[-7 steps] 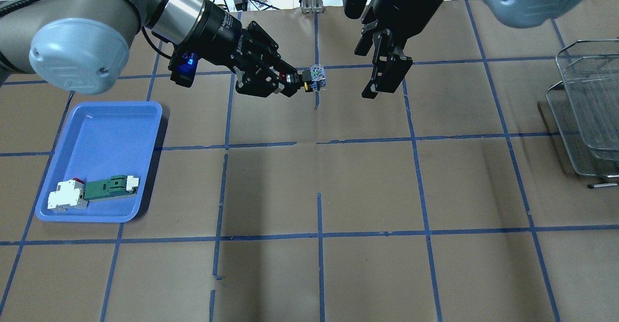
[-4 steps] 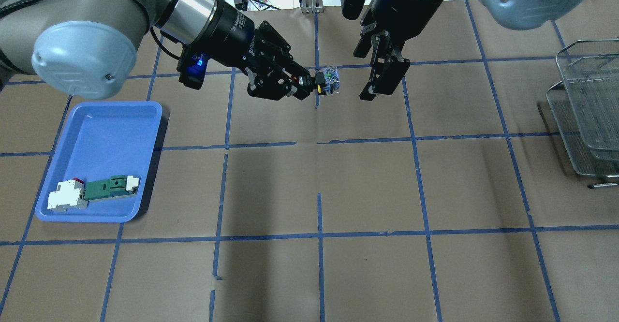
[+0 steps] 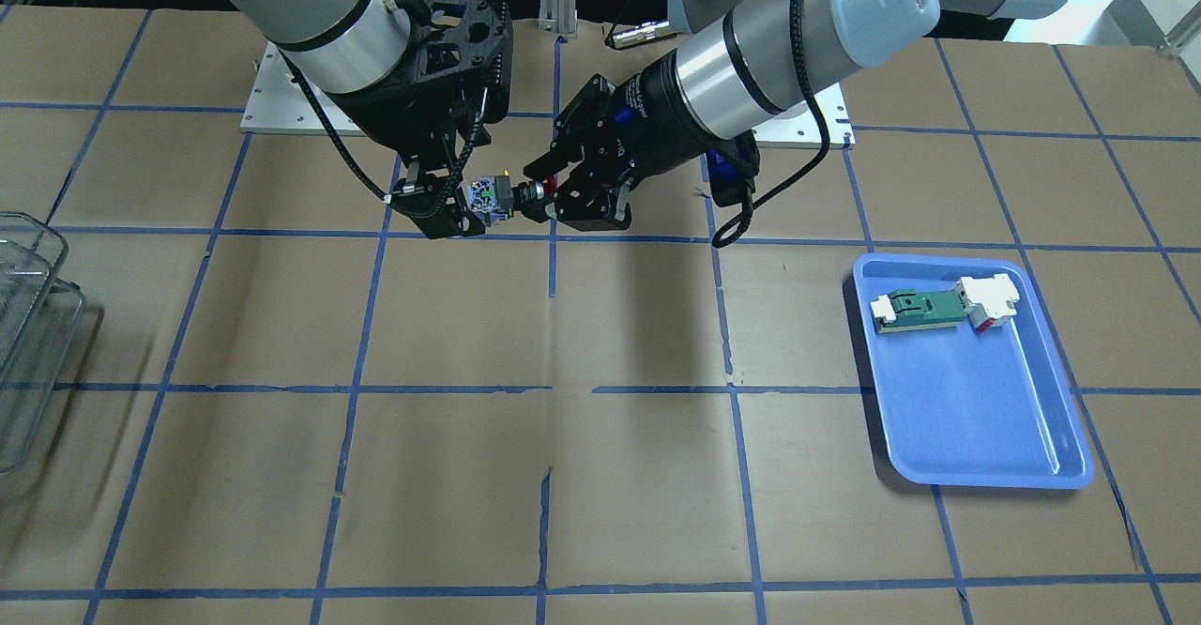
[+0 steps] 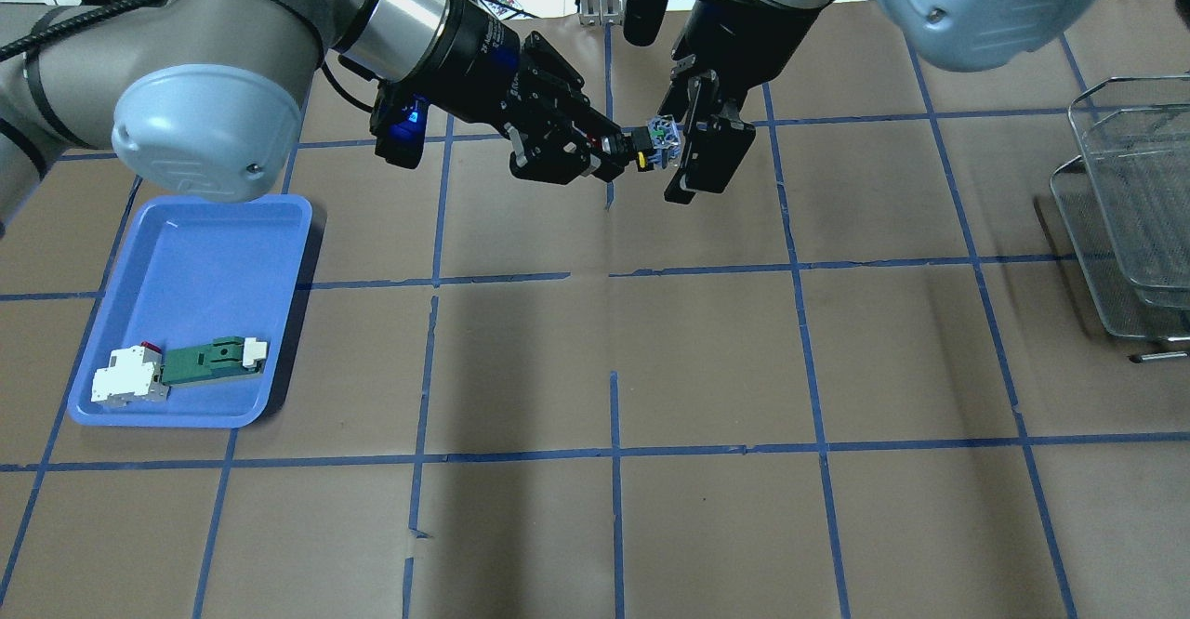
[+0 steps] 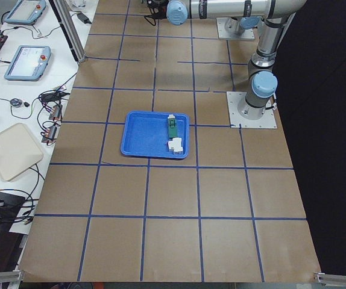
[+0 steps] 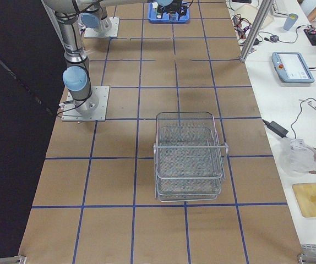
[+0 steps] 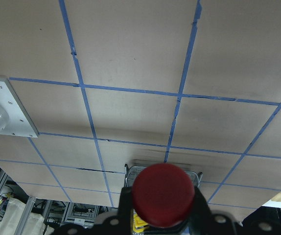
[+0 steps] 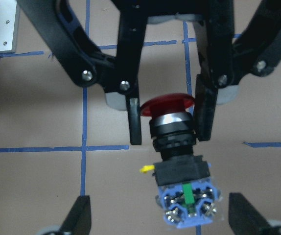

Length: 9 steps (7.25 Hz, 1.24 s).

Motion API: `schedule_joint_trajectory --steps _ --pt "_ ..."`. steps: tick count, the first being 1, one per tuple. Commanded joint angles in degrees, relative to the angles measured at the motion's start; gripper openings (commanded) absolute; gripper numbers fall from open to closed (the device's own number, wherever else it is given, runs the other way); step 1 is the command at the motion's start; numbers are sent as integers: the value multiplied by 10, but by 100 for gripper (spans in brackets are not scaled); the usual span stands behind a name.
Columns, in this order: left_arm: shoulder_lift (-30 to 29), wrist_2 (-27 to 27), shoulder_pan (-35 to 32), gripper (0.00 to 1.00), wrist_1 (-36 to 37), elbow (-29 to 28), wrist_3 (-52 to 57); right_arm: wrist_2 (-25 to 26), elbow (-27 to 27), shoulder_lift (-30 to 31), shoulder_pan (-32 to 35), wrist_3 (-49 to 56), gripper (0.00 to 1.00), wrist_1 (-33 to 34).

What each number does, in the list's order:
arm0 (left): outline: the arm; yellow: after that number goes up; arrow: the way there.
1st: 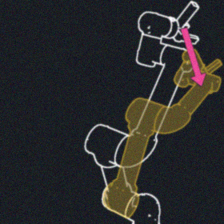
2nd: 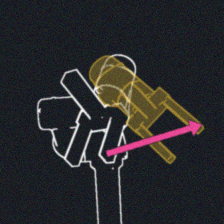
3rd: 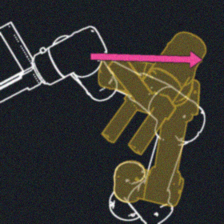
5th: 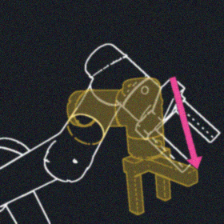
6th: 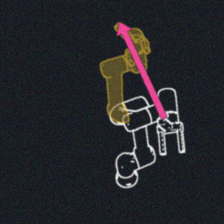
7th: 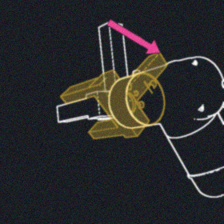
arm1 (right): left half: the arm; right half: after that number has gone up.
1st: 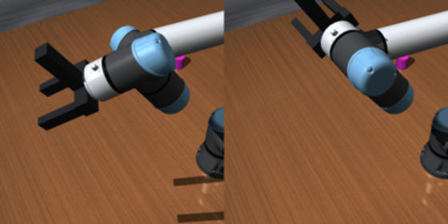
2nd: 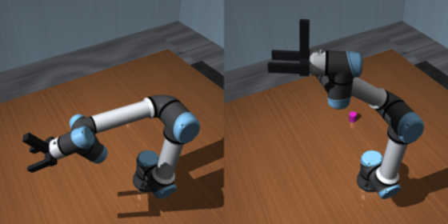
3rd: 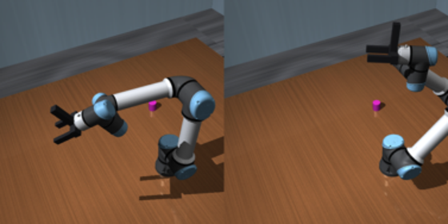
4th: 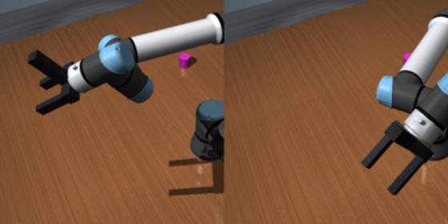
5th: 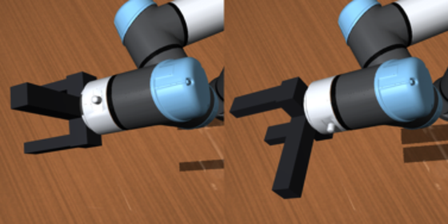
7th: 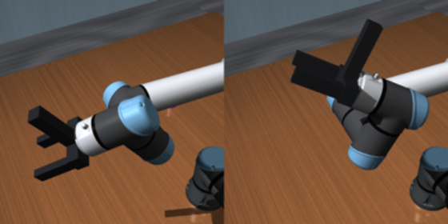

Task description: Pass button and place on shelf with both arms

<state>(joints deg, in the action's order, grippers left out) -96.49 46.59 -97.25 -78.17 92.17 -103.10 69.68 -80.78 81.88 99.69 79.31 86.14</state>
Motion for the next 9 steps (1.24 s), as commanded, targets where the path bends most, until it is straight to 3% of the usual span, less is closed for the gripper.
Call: schedule_joint_trajectory --steps 1,3,4,6,7,8,9 --pt "9 0 -2 0 2 0 -6 -1 -1 -1 1 0 100 4" --pt "10 -1 -2 0 2 -1 -6 0 -1 -1 1 1 54 18" --pt "10 -1 -2 0 2 -1 -6 1 1 0 1 3 39 18" --pt "11 -1 -2 0 2 -1 -6 1 1 0 1 9 14 32" --pt "13 -1 -2 0 2 -2 -6 2 1 0 1 11 11 36" --pt "15 1 -2 39 2 -2 -7 2 1 1 1 11 7 37" --pt "16 2 -2 85 2 -4 -26 2 1 1 2 11 7 37"
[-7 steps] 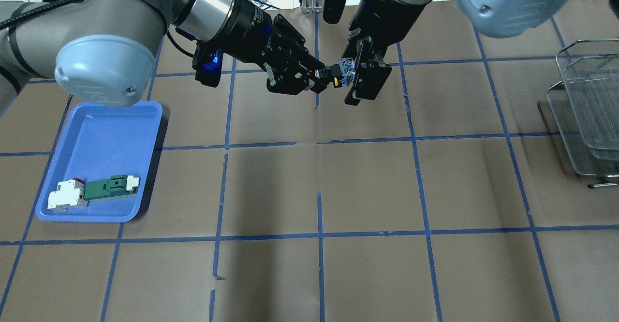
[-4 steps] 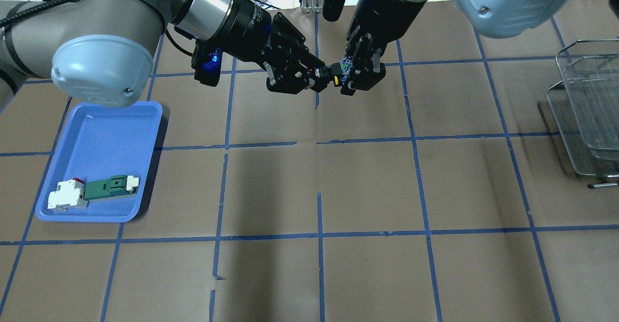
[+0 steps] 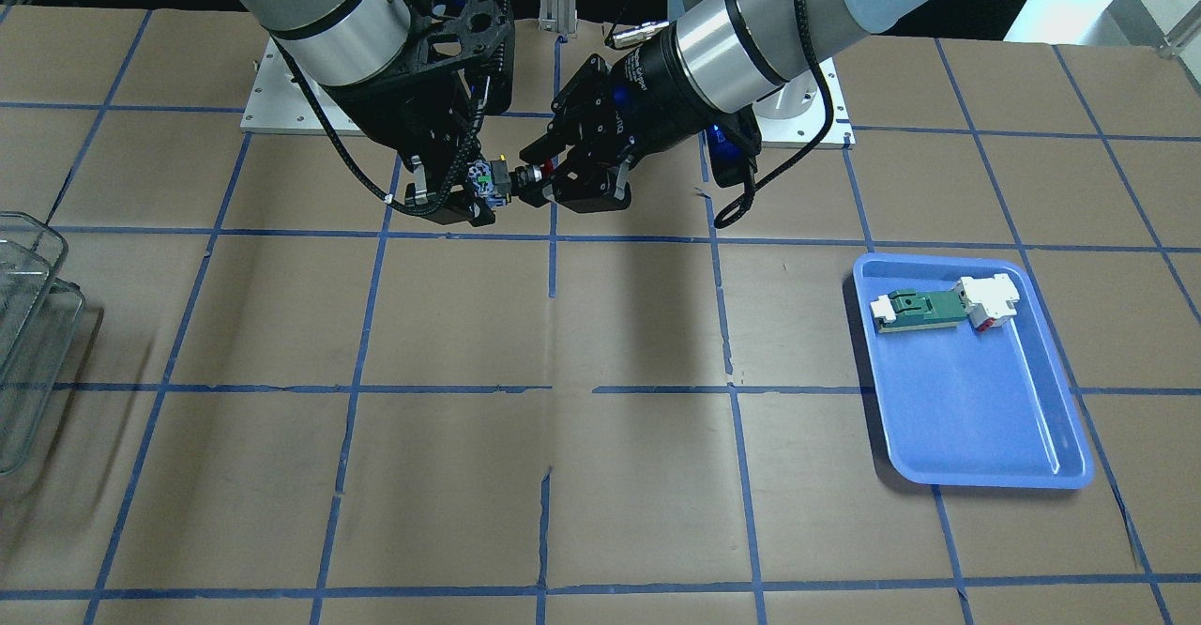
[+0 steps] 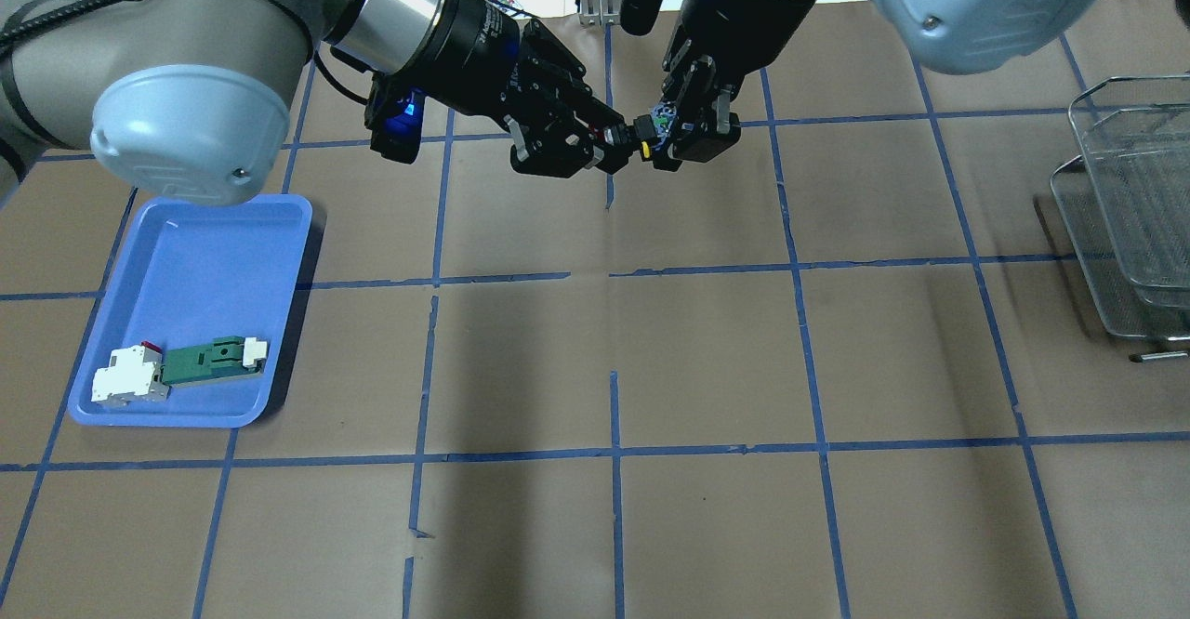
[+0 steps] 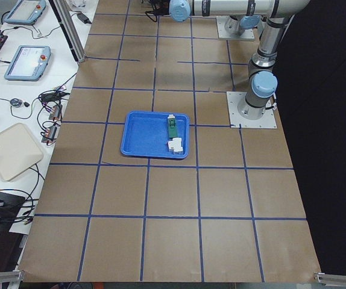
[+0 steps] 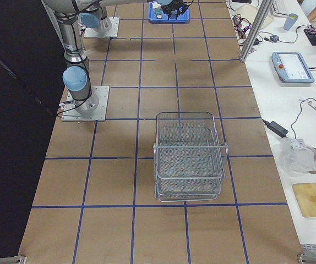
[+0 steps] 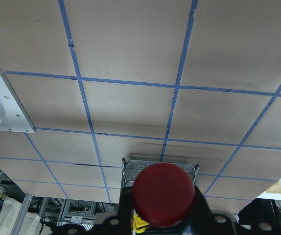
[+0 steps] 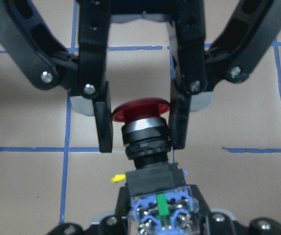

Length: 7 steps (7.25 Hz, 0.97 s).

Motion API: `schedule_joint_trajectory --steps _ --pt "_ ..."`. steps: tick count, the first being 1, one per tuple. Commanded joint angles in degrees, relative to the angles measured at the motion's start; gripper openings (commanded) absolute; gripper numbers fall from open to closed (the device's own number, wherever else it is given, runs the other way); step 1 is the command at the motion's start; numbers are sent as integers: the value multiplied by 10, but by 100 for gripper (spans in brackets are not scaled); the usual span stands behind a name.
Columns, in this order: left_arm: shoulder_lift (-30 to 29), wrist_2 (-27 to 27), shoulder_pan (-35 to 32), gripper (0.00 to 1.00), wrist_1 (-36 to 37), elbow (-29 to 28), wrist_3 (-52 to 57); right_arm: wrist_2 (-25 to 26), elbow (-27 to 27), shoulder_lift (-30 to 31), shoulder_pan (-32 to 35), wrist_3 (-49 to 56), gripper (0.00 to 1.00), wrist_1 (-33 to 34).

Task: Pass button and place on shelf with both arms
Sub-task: 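Open the left gripper and pull it back while the right gripper holds the button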

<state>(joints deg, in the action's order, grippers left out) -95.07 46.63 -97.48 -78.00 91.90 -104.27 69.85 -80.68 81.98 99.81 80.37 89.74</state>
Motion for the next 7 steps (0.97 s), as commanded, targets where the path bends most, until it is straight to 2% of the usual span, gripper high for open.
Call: schedule_joint_trajectory --steps 1,3,4,5,6,7 --pt "3 0 0 100 1 -8 -36 -1 0 0 1 0 6 1" --pt "6 8 2 100 0 -8 -27 4 1 1 1 0 6 1" --pt "10 27 15 98 0 -7 35 5 -4 2 0 4 5 -1" --pt "11 83 42 98 -9 -7 112 16 -7 14 -4 21 5 -6" --pt "12 103 72 98 -20 -5 197 58 -5 33 -23 39 2 -8" --pt "12 187 103 98 -60 -7 334 87 -9 47 -48 43 0 -15"
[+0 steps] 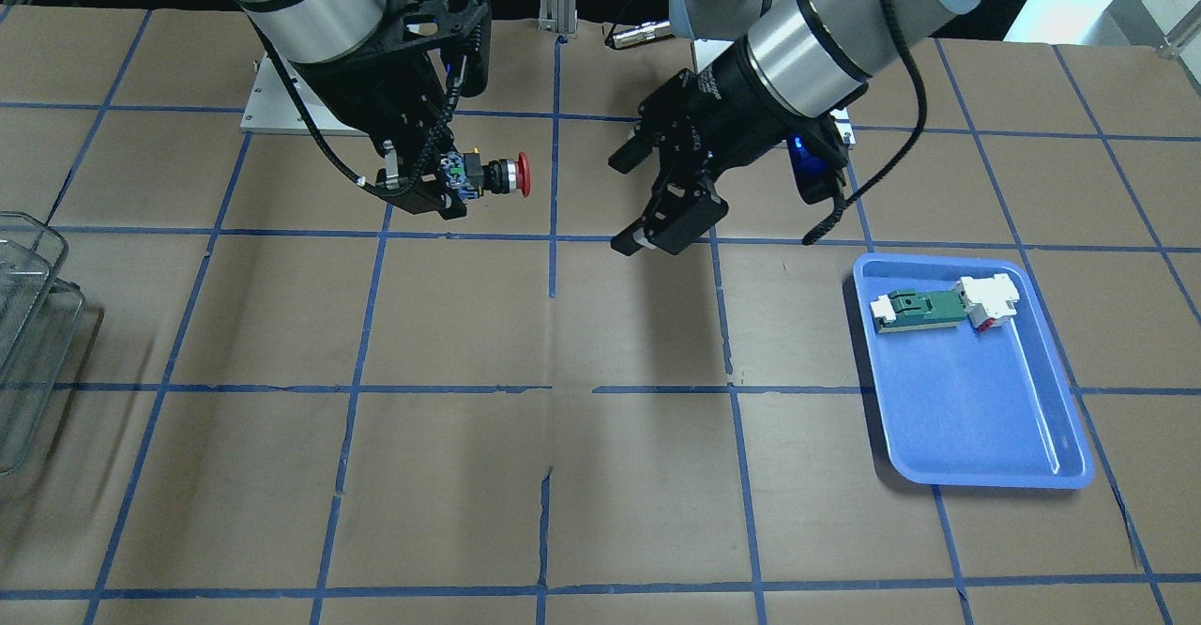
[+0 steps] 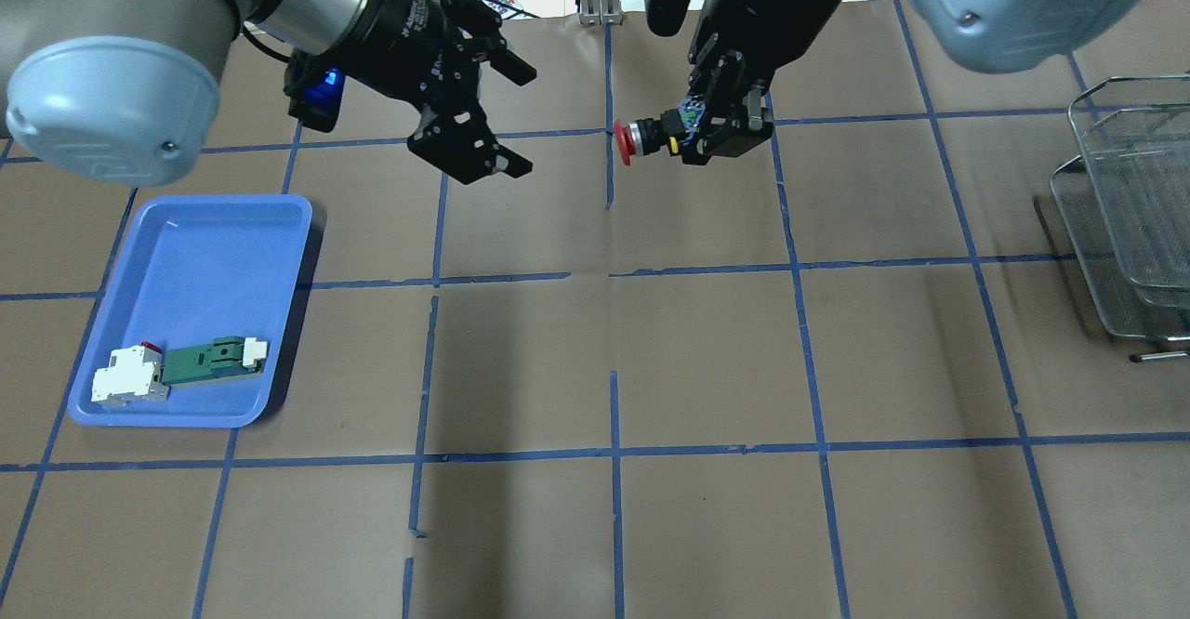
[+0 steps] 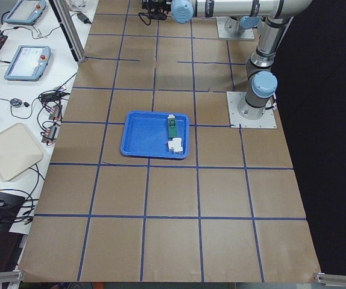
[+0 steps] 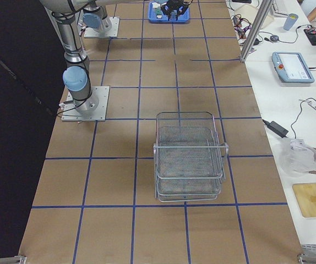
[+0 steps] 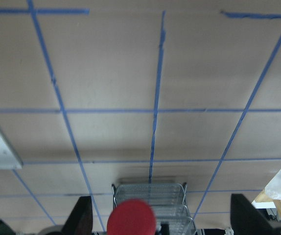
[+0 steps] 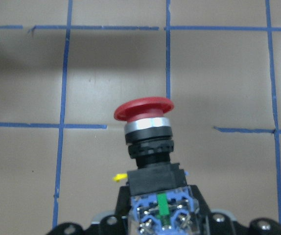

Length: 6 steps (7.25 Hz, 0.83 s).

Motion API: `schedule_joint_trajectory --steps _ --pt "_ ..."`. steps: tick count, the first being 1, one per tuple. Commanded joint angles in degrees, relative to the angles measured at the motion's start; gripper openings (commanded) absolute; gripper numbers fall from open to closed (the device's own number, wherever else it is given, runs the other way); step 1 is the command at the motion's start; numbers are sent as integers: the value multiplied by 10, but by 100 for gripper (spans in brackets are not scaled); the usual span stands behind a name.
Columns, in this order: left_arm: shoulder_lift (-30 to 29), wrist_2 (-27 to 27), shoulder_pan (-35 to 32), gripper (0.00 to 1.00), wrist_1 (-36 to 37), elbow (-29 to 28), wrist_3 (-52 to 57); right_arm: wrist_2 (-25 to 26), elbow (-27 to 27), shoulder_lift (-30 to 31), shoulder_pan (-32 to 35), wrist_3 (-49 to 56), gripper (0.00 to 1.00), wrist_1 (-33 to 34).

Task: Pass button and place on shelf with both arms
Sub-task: 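Open the left gripper and pull it back while the right gripper holds the button, then carry the button over the mesh basket while the left arm returns over the tray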

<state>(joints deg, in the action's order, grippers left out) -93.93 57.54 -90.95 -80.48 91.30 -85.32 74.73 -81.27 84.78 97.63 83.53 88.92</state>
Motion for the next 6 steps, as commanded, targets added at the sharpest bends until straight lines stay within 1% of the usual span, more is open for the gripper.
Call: schedule_joint_trajectory --steps 1,2,3,4,5,6 --pt "2 151 59 100 -64 -2 295 61 -3 23 -64 80 1 -24" --pt "11 201 72 100 -83 1 392 64 -3 31 -110 137 2 -37" --pt "19 275 72 100 -96 -3 461 60 -3 45 -164 151 2 -68" --pt "35 278 70 100 -97 -3 590 65 -3 45 -229 213 2 -93" --pt "56 284 68 100 -101 1 711 62 -3 43 -312 318 2 -116" --pt "72 301 68 100 -106 11 727 56 -6 30 -399 362 7 -119"
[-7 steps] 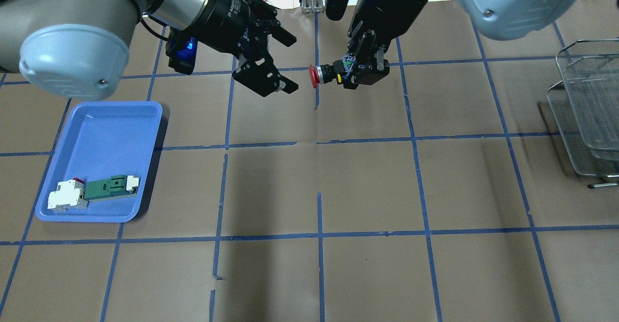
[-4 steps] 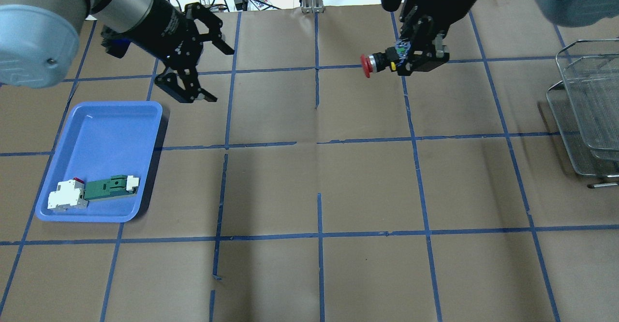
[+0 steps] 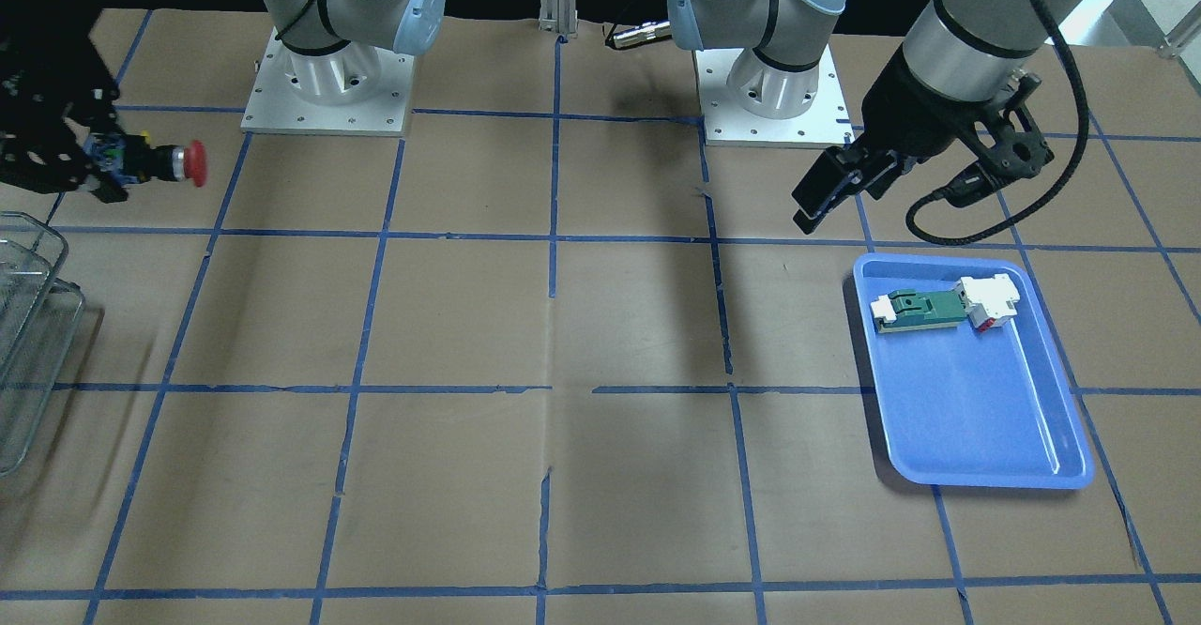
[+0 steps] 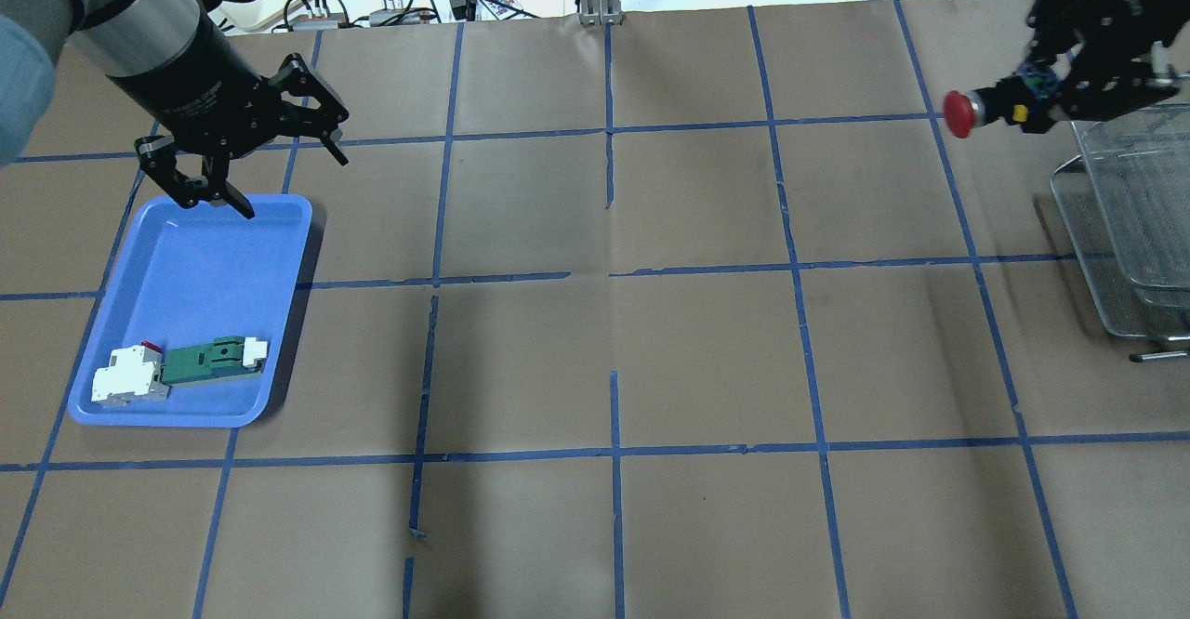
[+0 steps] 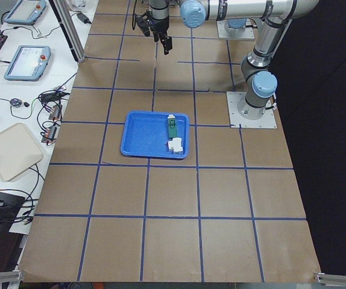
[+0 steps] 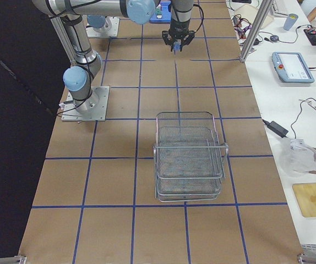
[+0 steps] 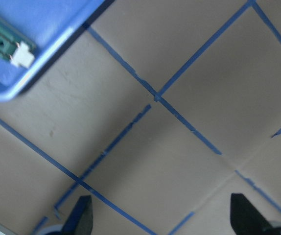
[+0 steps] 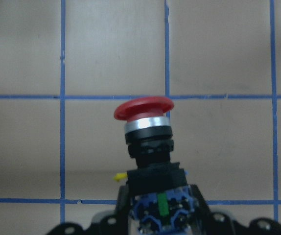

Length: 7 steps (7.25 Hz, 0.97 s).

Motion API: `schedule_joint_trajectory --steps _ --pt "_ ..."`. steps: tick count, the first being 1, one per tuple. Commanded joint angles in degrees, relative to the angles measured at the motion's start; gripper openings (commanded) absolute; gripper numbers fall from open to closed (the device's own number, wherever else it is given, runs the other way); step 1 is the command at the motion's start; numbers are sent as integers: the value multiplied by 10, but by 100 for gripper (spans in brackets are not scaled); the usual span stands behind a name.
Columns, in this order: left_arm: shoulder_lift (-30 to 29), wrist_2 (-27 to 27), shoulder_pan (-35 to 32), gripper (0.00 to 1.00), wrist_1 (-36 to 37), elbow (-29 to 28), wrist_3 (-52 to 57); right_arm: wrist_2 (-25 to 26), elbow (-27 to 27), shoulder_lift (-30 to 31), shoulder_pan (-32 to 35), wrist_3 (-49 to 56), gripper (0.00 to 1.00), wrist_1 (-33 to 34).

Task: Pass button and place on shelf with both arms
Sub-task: 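Carry the button over the mesh basket while the left arm returns over the tray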

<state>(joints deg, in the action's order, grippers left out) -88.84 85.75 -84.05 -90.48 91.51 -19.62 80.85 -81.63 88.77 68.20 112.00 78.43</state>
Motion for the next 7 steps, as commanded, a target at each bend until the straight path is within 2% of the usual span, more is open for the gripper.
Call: schedule_joint_trajectory --steps 1,2,3,4,5,6,7 --pt "21 20 -1 100 -7 10 73 3 -1 -37 -161 129 7 -7" --pt "26 52 0 100 -14 13 79 4 1 -72 -196 186 7 15" --pt "37 62 -1 100 -51 23 129 31 0 -107 -226 230 6 106" --pt "57 62 -1 100 -58 37 199 25 -1 -126 -235 218 6 138" --pt "71 60 -1 100 -56 46 222 24 0 -130 -235 145 6 149" --pt "82 53 0 100 -58 51 225 22 -5 -139 -235 131 6 155" --pt "92 48 2 100 -67 53 226 23 -7 -174 -233 126 5 175"
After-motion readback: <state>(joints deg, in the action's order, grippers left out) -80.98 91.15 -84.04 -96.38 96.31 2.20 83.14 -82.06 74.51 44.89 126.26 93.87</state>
